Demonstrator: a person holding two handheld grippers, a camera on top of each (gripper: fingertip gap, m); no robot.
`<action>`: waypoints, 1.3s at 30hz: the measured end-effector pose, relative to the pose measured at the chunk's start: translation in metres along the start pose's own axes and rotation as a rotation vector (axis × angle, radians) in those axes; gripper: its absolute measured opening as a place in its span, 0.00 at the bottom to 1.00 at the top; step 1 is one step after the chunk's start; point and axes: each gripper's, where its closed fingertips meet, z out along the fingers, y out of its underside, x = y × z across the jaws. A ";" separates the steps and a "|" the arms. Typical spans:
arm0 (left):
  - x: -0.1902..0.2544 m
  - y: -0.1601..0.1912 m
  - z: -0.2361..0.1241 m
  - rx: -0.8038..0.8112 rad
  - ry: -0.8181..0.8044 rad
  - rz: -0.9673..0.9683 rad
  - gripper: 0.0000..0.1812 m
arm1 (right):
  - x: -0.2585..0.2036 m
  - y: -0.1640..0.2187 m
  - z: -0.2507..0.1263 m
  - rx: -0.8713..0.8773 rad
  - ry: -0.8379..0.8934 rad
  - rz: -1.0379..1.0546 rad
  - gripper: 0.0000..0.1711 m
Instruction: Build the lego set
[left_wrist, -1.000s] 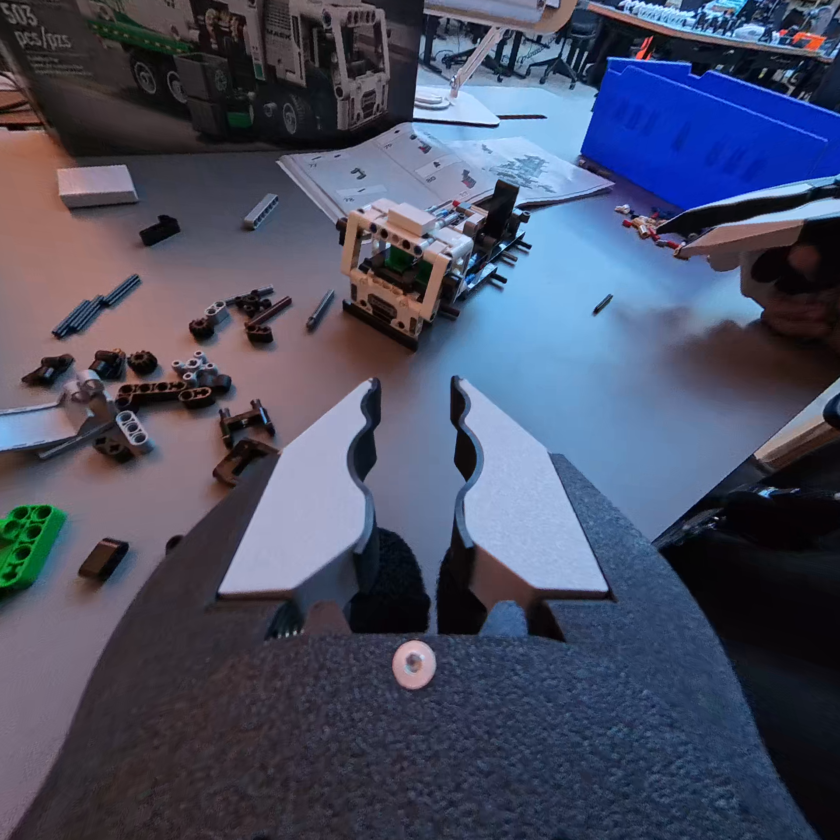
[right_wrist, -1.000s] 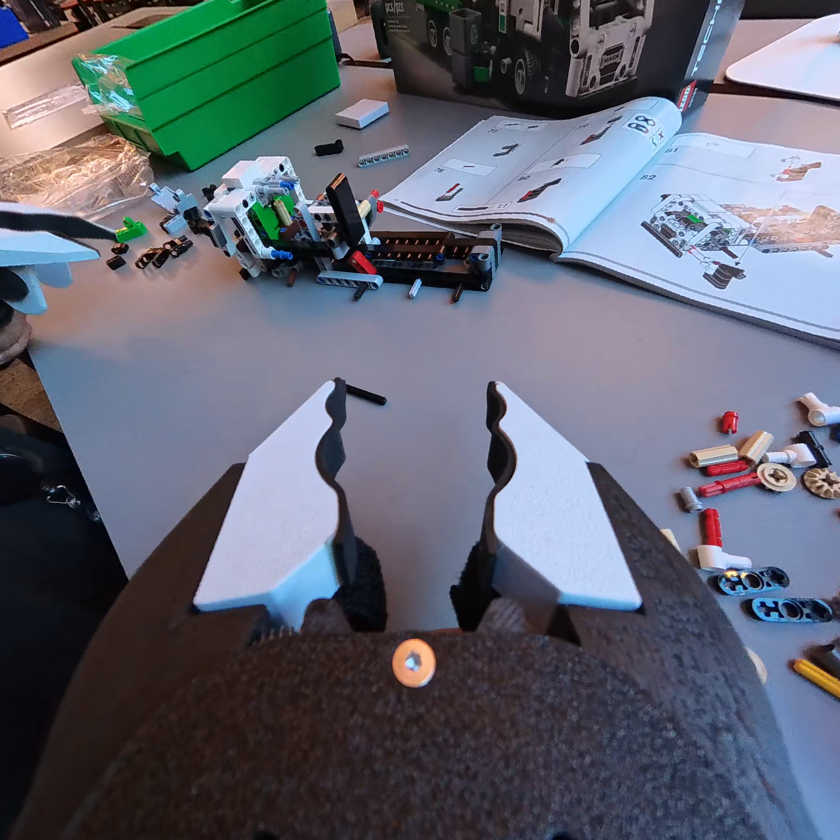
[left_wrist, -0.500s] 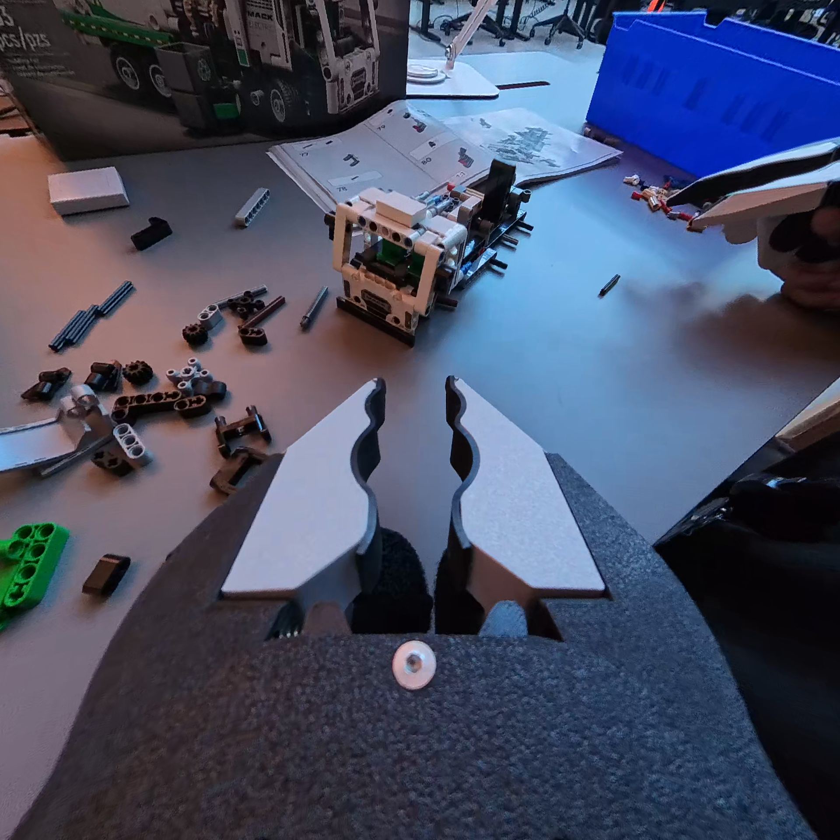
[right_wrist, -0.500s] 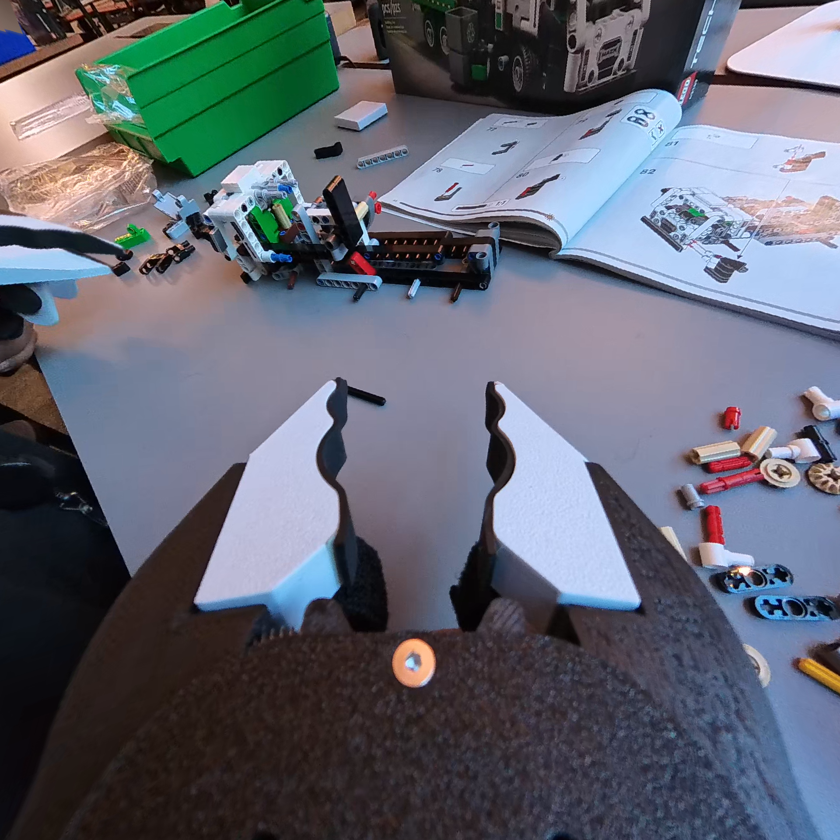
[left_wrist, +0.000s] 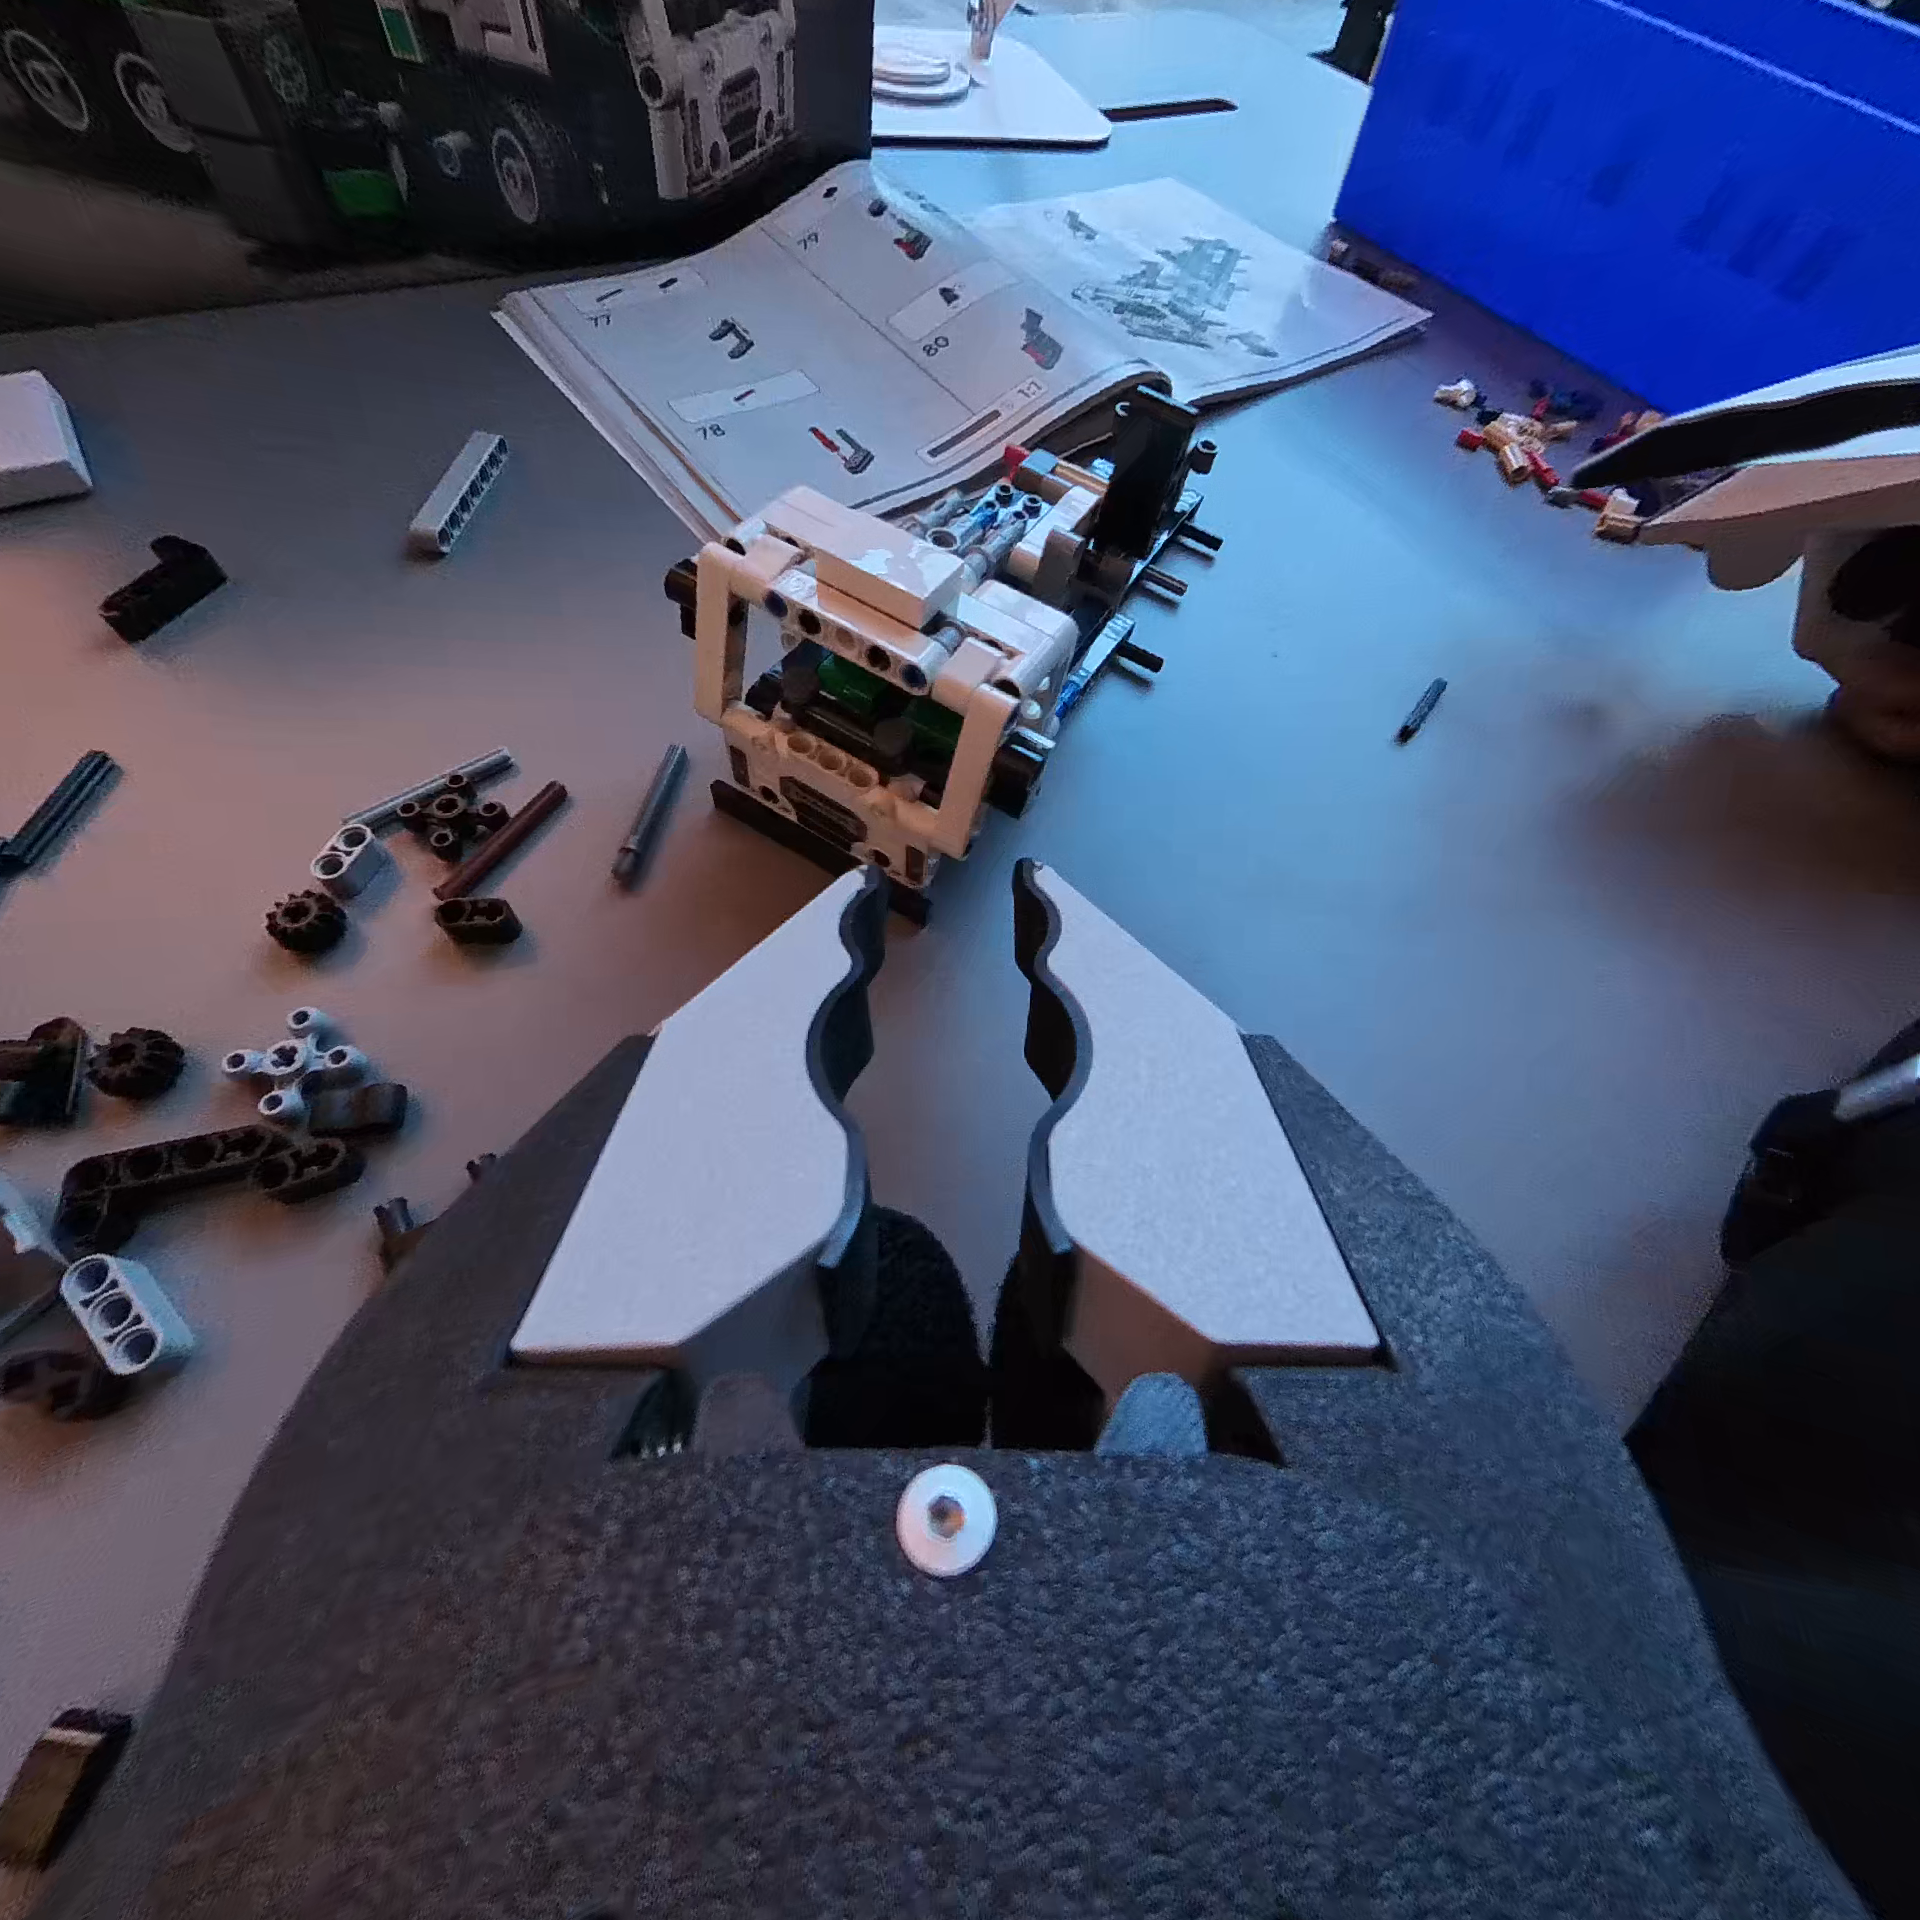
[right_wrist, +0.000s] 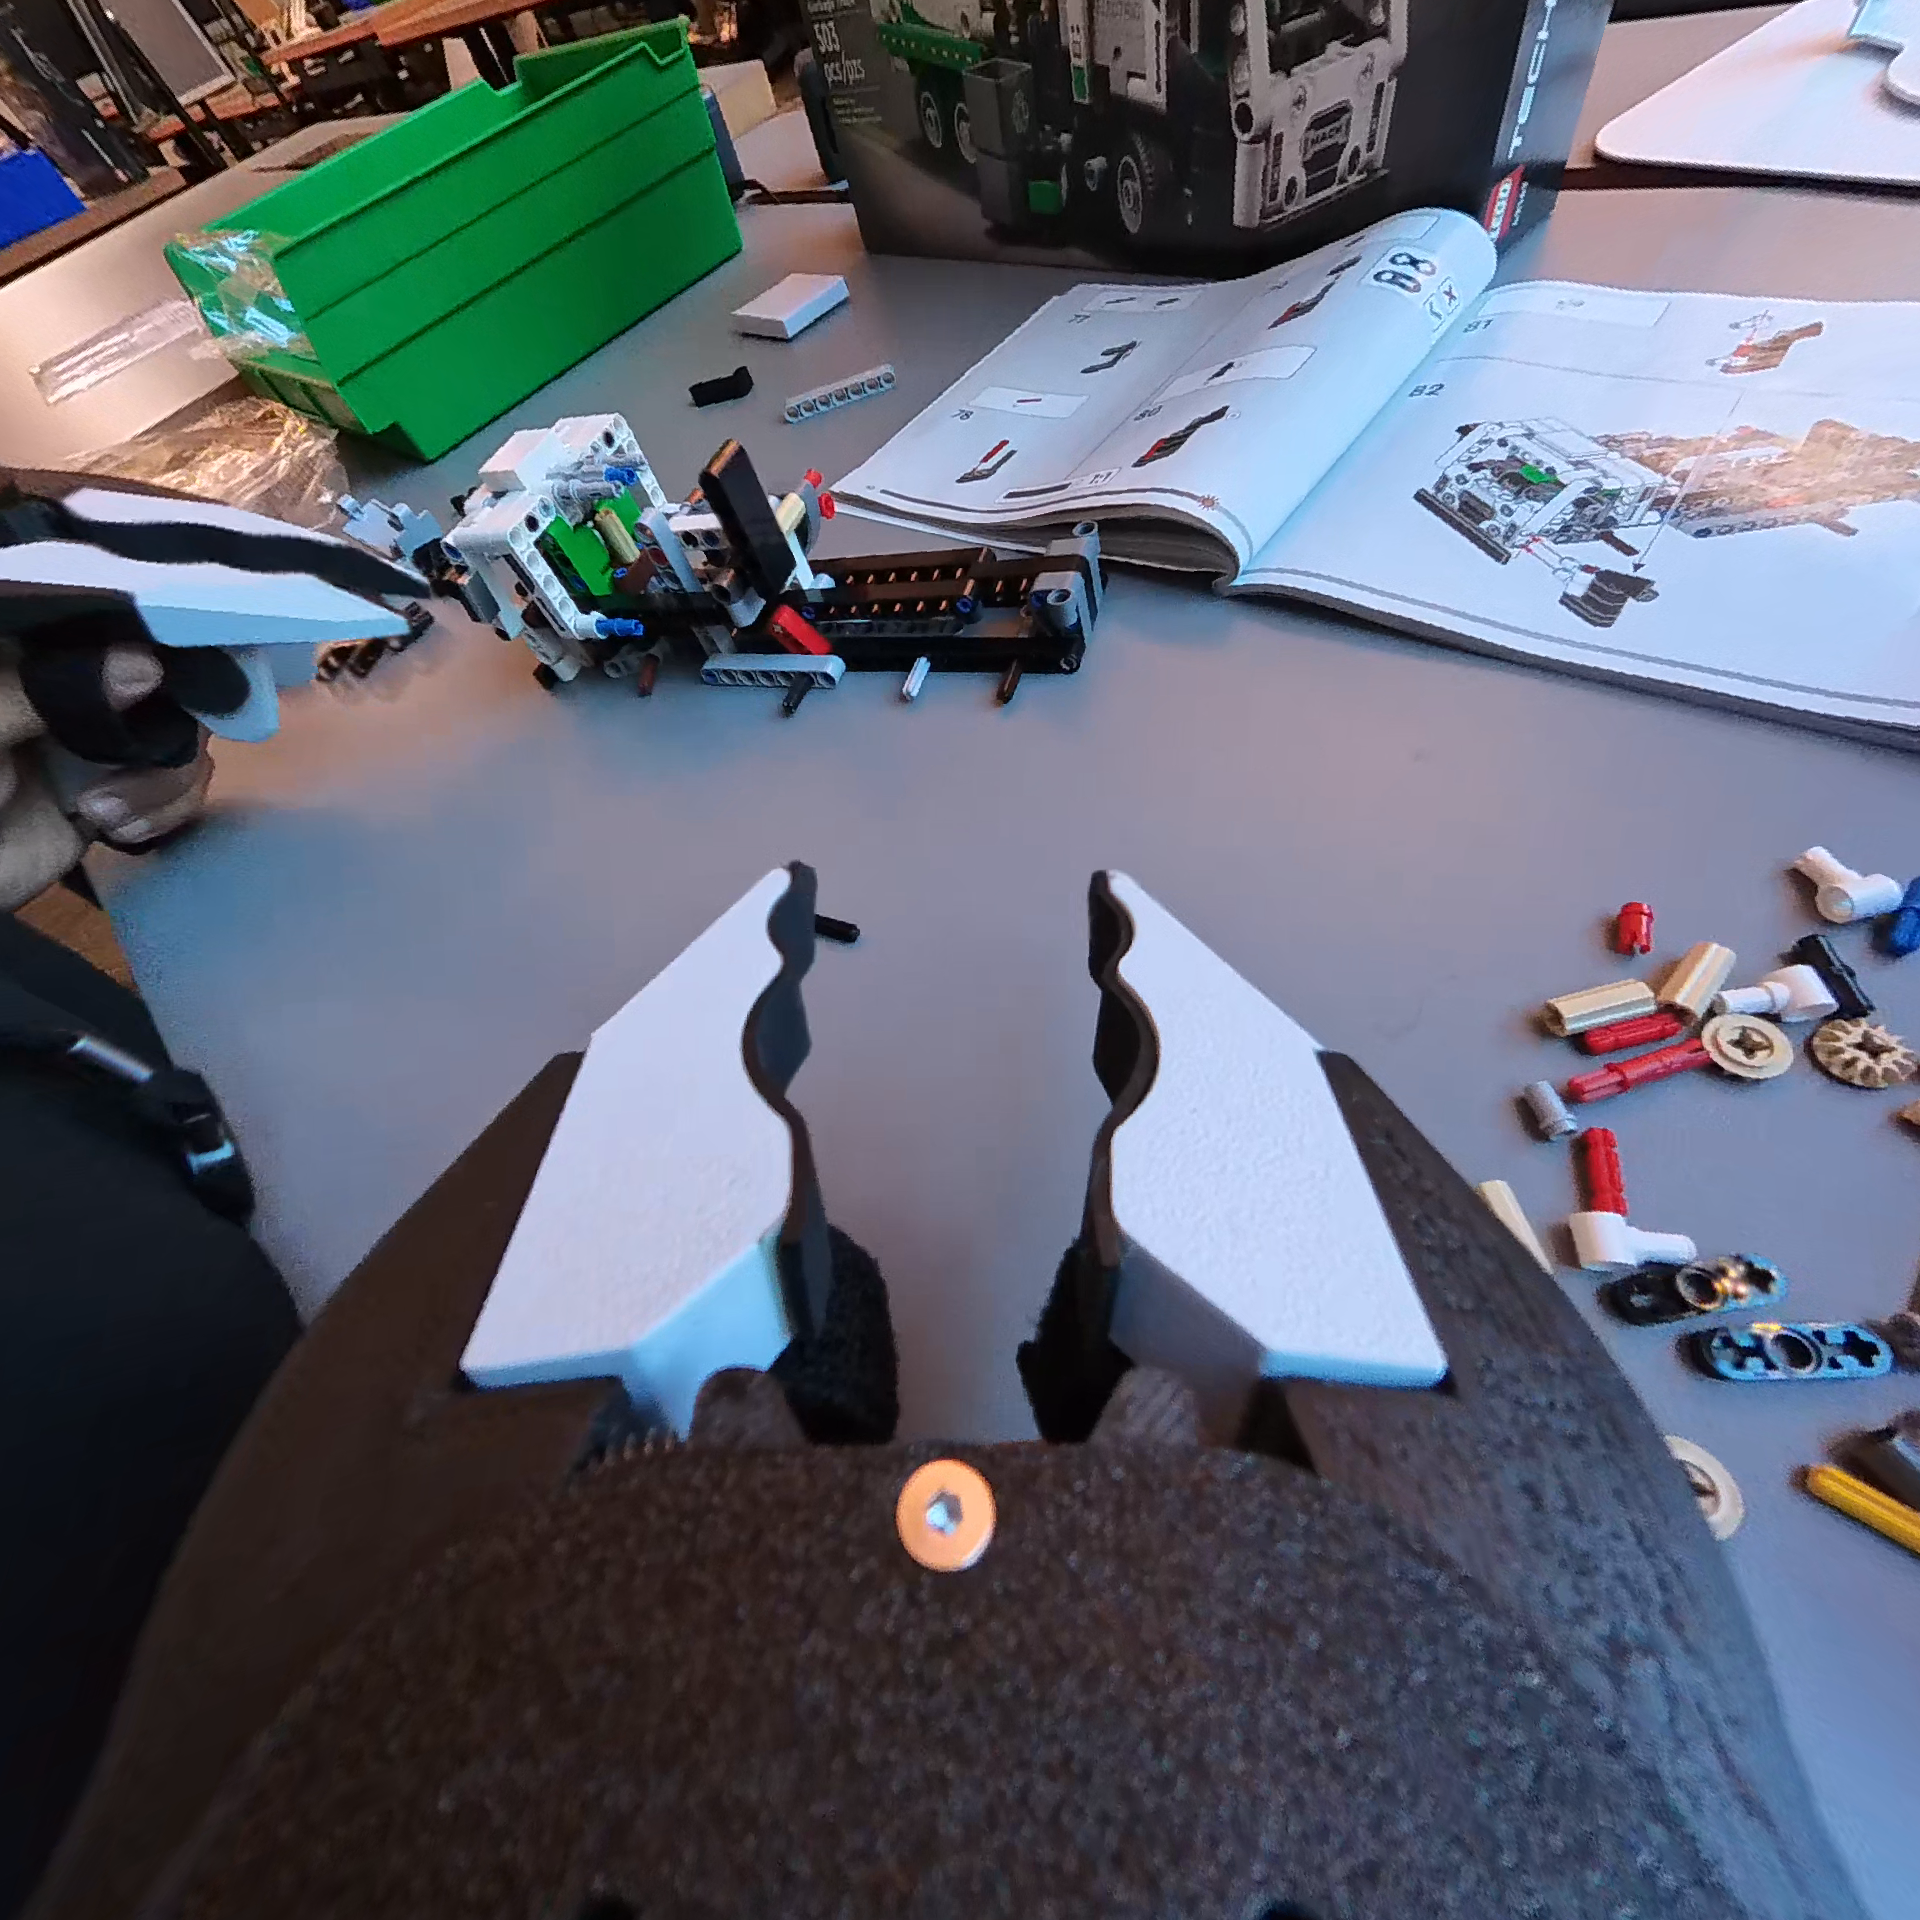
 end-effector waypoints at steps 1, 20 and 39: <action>-0.002 0.001 0.001 -0.005 -0.008 -0.001 0.13 | -0.001 0.000 0.000 -0.003 0.001 -0.008 0.29; 0.003 0.012 0.010 -0.080 -0.016 0.055 0.11 | 0.003 -0.002 0.000 0.015 -0.010 0.034 0.27; 0.003 0.033 -0.058 0.020 -0.105 0.029 0.09 | 0.003 -0.002 0.002 0.005 -0.034 0.056 0.26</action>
